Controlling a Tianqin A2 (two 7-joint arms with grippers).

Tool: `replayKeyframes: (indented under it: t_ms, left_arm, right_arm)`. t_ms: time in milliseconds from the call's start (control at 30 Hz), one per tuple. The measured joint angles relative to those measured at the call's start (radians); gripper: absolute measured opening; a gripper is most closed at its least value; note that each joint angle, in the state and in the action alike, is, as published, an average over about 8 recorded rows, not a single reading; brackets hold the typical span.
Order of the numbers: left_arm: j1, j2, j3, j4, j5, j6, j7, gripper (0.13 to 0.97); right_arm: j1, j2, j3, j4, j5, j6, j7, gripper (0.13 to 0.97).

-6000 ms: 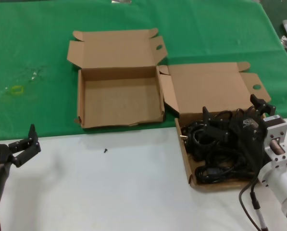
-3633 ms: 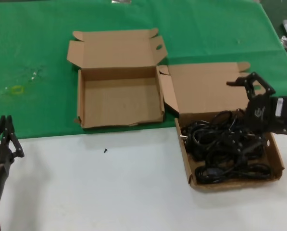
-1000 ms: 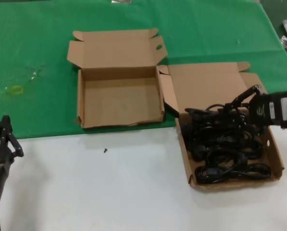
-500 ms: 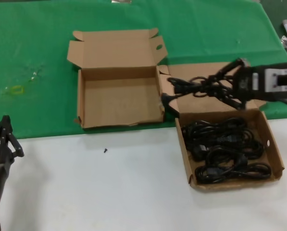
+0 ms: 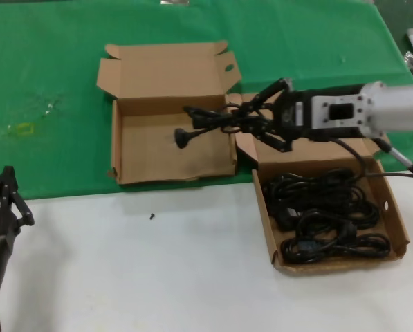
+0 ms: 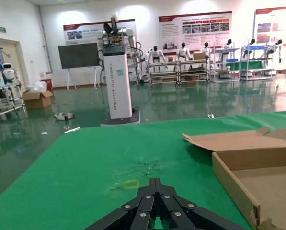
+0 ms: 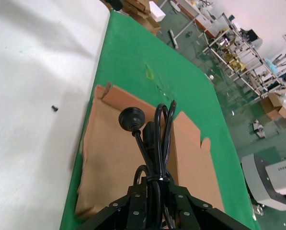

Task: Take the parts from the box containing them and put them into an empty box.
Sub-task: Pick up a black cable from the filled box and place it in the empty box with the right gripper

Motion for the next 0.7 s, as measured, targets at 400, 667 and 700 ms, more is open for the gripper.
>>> replayKeyframes:
  t_ms: [400,667,700]
  left_arm:
    - [0.0,0.0,0.0,0.0,0.0,0.0,0.0,0.142]
    - [0.0,0.0,0.0,0.0,0.0,0.0,0.0,0.142]
    - [0.0,0.0,0.0,0.0,0.0,0.0,0.0,0.142]
  right_arm:
    - [0.064,-0.167,-0.041,-0.168,-0.024,0.081,-0.102,0.214]
    - [0.123,-0.288,-0.036,-0.372,-0.007,0.14,-0.25,0.214]
    - [0.131,-0.301,-0.032,-0.399,-0.003,0.146,-0.271,0.214]
